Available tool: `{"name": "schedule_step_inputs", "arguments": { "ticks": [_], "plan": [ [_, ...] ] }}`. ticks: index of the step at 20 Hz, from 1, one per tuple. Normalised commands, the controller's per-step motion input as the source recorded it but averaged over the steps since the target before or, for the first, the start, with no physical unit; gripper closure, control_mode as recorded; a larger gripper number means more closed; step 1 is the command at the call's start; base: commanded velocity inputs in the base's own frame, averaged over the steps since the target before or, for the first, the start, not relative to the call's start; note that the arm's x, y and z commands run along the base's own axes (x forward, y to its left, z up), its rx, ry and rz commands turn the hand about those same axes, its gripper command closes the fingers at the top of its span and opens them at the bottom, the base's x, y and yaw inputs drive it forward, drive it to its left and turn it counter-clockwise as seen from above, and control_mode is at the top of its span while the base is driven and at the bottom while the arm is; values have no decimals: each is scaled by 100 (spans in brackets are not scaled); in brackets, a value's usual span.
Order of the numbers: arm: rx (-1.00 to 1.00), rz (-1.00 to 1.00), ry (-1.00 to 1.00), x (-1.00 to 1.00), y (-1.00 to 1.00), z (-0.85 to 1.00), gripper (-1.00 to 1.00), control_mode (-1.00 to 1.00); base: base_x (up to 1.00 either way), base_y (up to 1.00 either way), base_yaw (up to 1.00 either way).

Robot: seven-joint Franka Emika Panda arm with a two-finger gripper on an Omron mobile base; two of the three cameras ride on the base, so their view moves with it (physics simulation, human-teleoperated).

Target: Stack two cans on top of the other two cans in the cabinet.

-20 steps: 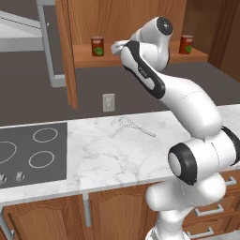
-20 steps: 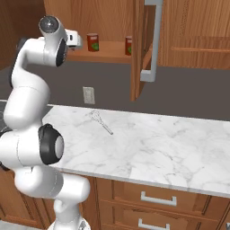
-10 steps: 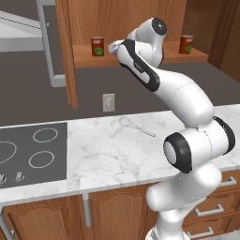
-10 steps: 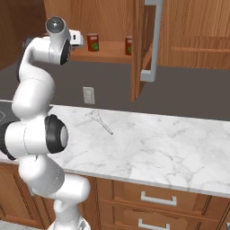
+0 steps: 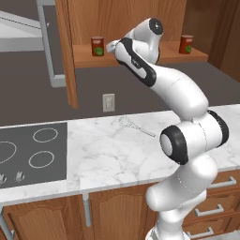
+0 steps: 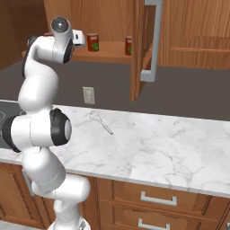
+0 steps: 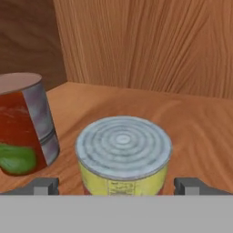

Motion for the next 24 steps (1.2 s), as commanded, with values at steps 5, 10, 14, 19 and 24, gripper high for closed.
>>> {"name": "schedule_step_inputs", "arguments": {
  "ticks": [5,10,14,19,24],
  "plan": [
    [0,4,0,11,9,-9,-100,-100,0,0,0],
    [0,3,0,8,8,-5,100,-100,0,0,0],
    [0,2,0,0,0,0,100,-100,0,0,0],
    [0,2,-1,-11,0,13,100,-100,0,0,0],
    [0,4,-5,-22,0,34,100,-100,0,0,0]
  ]
}}
